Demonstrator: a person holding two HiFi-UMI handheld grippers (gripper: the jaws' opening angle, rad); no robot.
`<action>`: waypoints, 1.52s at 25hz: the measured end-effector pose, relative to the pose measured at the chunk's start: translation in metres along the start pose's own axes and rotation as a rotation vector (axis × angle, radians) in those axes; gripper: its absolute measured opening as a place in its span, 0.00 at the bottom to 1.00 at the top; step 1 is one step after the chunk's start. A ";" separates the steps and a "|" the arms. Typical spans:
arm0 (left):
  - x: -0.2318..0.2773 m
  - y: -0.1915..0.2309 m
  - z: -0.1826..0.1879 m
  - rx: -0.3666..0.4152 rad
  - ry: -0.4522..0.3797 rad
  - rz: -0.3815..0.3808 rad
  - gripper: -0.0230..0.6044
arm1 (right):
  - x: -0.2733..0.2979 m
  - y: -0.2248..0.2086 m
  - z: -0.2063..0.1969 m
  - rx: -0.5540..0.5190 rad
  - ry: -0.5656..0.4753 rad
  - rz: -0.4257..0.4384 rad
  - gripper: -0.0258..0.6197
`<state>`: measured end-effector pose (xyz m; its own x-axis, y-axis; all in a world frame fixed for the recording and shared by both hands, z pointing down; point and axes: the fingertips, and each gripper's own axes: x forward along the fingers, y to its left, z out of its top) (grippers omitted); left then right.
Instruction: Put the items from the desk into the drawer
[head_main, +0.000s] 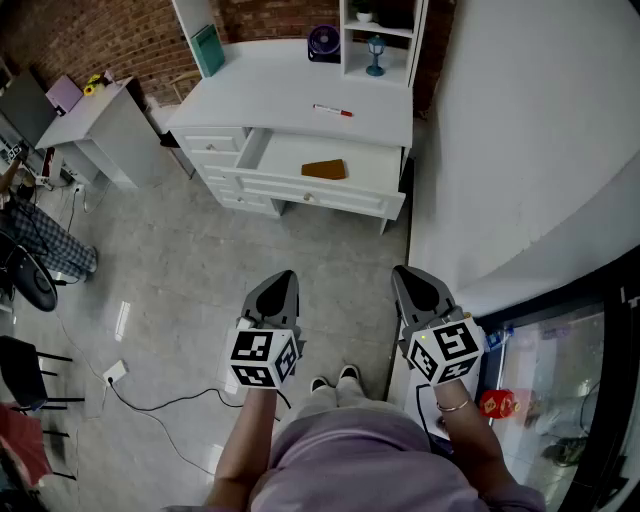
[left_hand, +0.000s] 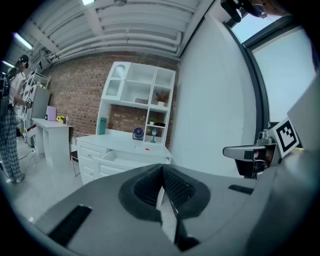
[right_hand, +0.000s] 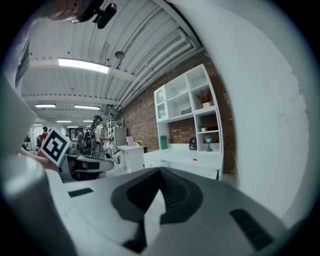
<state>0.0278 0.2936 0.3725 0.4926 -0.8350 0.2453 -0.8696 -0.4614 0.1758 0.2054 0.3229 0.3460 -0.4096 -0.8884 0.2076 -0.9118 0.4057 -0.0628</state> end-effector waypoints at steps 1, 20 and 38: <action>-0.003 0.000 0.000 0.001 -0.002 0.003 0.04 | -0.002 0.002 0.000 -0.005 -0.001 0.003 0.04; -0.027 -0.013 -0.009 0.001 -0.001 0.015 0.04 | -0.024 0.012 -0.001 -0.006 -0.023 0.009 0.04; -0.012 -0.014 -0.014 0.008 0.019 0.037 0.04 | -0.011 0.002 -0.007 -0.010 0.032 0.064 0.21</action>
<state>0.0341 0.3144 0.3799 0.4609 -0.8454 0.2699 -0.8873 -0.4332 0.1583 0.2081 0.3352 0.3504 -0.4658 -0.8532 0.2346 -0.8834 0.4639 -0.0668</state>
